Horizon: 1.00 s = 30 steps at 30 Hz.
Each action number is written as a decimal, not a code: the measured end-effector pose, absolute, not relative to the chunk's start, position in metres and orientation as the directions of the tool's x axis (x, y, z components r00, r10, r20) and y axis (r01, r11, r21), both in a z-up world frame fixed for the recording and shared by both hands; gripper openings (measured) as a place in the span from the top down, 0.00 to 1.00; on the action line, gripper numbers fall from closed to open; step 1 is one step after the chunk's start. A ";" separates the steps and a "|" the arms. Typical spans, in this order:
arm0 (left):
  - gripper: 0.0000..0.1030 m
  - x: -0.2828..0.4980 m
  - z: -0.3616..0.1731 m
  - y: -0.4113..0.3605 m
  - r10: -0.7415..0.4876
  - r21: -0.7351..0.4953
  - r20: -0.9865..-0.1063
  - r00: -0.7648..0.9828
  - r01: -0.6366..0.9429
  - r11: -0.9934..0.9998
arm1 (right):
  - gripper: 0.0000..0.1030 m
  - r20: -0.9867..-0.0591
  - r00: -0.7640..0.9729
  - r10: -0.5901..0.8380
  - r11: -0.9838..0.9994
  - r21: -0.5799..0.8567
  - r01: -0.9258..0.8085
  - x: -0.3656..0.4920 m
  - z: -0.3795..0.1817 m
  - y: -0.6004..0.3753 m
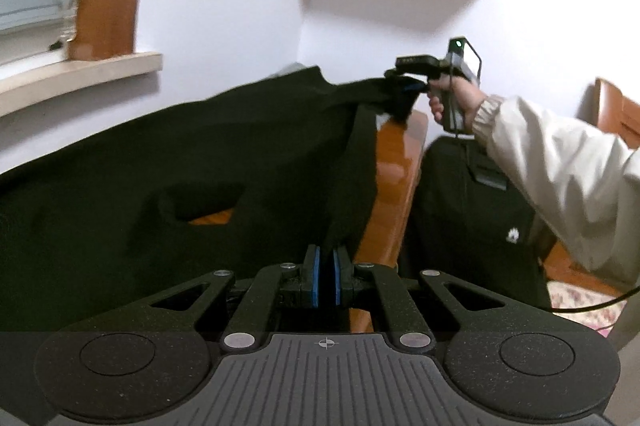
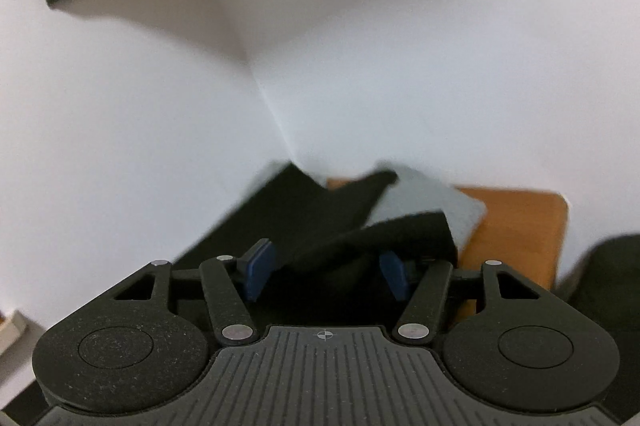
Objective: Fold clothes
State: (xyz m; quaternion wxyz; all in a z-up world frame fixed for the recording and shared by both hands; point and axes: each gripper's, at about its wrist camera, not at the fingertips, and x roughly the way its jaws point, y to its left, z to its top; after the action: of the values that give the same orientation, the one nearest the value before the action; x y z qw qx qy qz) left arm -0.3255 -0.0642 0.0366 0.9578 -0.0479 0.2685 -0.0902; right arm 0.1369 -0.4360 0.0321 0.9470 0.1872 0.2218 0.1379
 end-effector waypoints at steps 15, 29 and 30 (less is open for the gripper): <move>0.97 -0.324 0.031 -0.072 -0.280 -0.151 -0.531 0.800 0.235 0.960 | 0.35 -0.510 0.752 0.419 0.859 0.491 -0.145 0.145 0.009 -0.436; 0.97 -0.322 0.022 -0.067 -0.327 -0.187 -0.538 0.777 0.268 0.945 | 0.91 -0.341 0.851 0.399 0.869 0.437 -0.232 0.196 0.092 -0.396; 0.97 -0.322 0.022 -0.067 -0.327 -0.187 -0.538 0.777 0.269 0.945 | 0.86 -0.333 0.858 0.391 0.879 0.410 -0.241 0.196 0.099 -0.388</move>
State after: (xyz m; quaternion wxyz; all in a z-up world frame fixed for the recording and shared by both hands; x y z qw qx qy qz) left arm -0.3218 -0.0667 0.0216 0.9412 -0.0499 0.2943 -0.1583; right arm 0.1965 -0.3881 0.0991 0.9469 0.1801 0.2075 0.1669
